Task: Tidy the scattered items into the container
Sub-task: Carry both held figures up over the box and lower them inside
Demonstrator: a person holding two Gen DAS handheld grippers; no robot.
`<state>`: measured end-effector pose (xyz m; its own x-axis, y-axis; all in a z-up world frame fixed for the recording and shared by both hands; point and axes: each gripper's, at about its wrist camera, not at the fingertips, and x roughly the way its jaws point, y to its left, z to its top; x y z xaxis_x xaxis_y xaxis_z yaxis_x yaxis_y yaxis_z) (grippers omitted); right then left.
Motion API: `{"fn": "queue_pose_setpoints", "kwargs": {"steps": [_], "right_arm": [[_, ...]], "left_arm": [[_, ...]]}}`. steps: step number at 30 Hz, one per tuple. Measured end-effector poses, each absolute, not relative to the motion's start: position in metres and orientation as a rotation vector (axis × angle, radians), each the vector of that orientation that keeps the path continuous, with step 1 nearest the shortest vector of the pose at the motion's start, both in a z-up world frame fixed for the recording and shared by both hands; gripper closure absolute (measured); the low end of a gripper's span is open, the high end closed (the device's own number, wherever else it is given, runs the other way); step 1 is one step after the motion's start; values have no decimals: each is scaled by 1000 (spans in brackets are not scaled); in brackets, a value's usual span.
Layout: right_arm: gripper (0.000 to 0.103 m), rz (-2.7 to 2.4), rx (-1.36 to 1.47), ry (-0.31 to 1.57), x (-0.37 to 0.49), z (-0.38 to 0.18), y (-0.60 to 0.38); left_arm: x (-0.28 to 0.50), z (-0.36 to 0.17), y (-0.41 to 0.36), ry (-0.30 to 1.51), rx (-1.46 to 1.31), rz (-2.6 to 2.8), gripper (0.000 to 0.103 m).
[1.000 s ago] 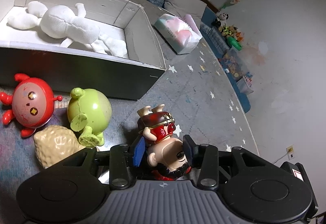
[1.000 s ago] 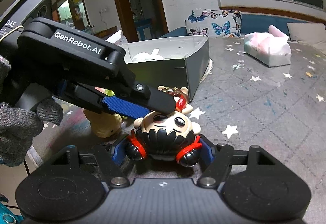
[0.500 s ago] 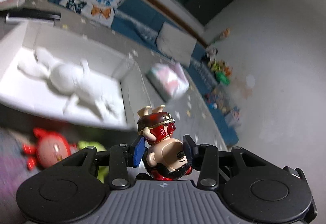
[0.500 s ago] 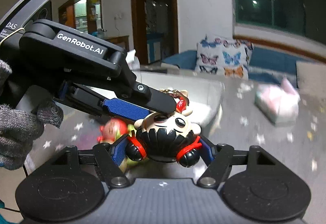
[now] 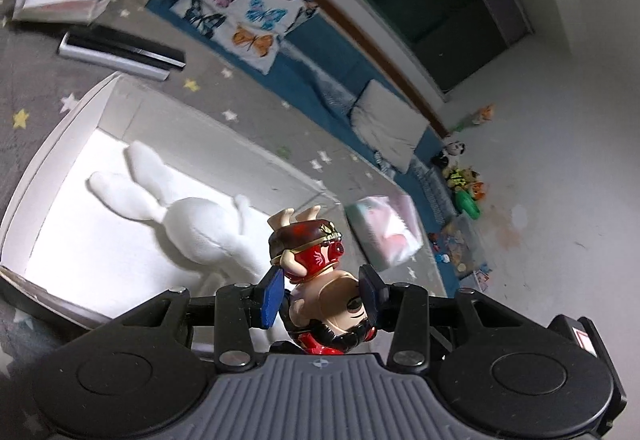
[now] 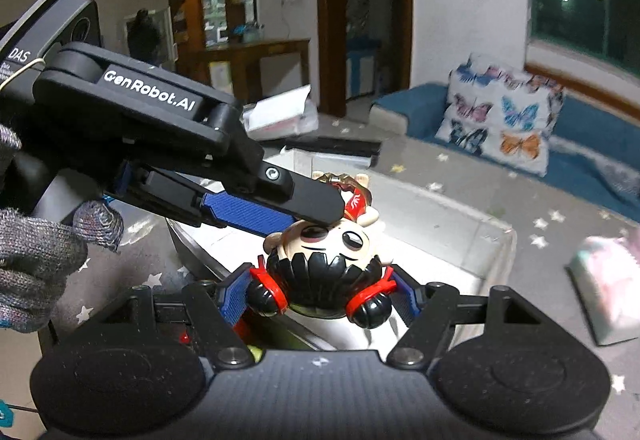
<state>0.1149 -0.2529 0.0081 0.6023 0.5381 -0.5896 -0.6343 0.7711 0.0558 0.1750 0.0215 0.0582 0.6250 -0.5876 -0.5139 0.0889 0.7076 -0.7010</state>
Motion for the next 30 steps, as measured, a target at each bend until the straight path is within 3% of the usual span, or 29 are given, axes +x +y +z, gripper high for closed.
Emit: {"fn": "queue_pose_setpoints", "kwargs": {"steps": [11, 30], "right_arm": [[31, 731, -95, 818, 168, -21, -264], [31, 632, -298, 867, 187, -31, -250]], "left_arm": [[211, 25, 24, 925, -723, -400, 59], [229, 13, 11, 915, -669, -460, 61]]}}
